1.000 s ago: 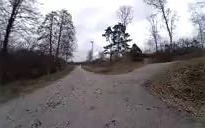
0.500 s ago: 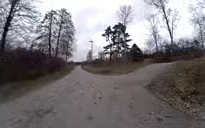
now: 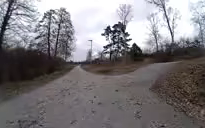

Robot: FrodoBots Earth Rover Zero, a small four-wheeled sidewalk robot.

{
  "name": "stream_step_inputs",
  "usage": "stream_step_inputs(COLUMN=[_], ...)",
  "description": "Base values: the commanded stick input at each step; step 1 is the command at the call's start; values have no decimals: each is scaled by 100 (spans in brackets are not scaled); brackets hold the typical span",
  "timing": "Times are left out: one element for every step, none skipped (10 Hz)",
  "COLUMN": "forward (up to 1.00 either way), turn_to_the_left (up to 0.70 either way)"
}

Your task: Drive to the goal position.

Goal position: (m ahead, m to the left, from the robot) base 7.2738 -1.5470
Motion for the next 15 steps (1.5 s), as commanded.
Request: stream_step_inputs(forward=[70,70,70,70,70,70,70,70,70,70,70,70,70,70,70], turn_to_the_left=[3,14,28,30,29,28,27,26,0,0,0,0,0,0,0])
